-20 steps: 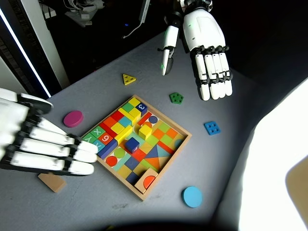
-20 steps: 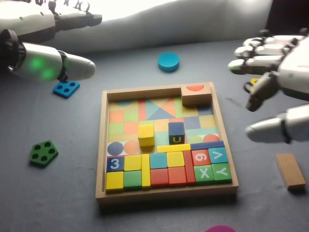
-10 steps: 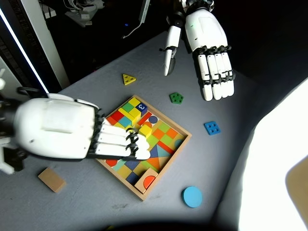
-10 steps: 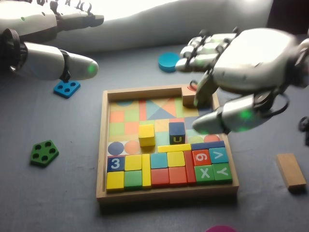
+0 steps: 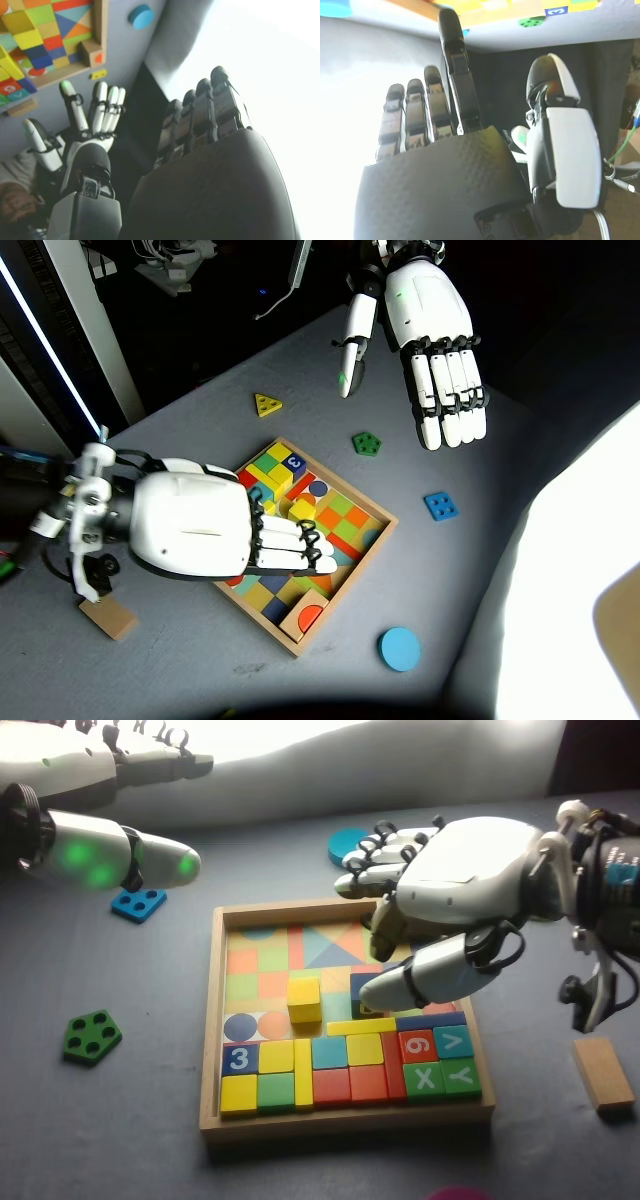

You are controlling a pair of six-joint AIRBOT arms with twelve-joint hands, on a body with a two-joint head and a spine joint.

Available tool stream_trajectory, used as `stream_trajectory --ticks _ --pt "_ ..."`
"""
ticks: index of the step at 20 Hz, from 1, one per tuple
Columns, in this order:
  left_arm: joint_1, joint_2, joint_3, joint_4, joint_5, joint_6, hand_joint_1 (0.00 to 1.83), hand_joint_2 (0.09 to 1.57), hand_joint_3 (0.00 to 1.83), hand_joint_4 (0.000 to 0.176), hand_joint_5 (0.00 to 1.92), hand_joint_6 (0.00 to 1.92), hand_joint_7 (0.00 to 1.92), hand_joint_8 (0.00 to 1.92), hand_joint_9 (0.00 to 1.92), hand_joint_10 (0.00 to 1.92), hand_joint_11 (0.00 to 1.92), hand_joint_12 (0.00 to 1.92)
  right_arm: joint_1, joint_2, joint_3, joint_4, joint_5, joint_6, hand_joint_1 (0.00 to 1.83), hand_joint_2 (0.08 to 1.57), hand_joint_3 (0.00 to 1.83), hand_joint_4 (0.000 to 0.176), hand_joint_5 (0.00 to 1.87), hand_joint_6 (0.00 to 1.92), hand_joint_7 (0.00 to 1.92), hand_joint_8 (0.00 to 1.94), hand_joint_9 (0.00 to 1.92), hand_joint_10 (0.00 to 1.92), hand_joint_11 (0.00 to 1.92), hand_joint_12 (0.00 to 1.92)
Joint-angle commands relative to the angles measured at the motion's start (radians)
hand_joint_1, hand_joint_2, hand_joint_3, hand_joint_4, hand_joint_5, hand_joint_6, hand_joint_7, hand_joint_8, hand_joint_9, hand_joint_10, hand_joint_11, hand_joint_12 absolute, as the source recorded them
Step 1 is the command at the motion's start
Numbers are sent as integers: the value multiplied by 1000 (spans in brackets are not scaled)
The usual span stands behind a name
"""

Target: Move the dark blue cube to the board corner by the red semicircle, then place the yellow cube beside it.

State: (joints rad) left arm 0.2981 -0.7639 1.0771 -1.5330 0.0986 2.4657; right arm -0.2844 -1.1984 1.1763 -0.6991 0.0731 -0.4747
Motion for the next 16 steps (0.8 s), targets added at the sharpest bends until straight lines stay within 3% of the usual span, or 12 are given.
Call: stream_trajectory --ticks 1,3,8,16 --pt "-10 0 2 -13 -3 4 159 1281 0 1 32 0 27 2 0 0 0 114 0 0 4 13 87 -1 0 1164 0 0 794 143 125 5 0 0 0 0" --pt "-10 -2 0 -13 -10 5 133 1284 0 13 21 0 1 0 0 0 0 58 -3 -14 5 13 89 -10 0 1160 0 0 783 136 114 0 0 0 0 0" --pt "-5 -4 3 -13 -31 5 119 1286 2 13 40 1 24 0 0 0 0 142 -5 -45 20 13 90 -38 0 1161 0 0 781 130 105 4 0 0 0 0" --pt "0 -3 -2 -13 -35 5 129 1285 0 14 43 1 23 1 0 0 0 120 -56 -62 29 17 93 -46 0 1157 0 0 781 124 143 15 0 0 0 0"
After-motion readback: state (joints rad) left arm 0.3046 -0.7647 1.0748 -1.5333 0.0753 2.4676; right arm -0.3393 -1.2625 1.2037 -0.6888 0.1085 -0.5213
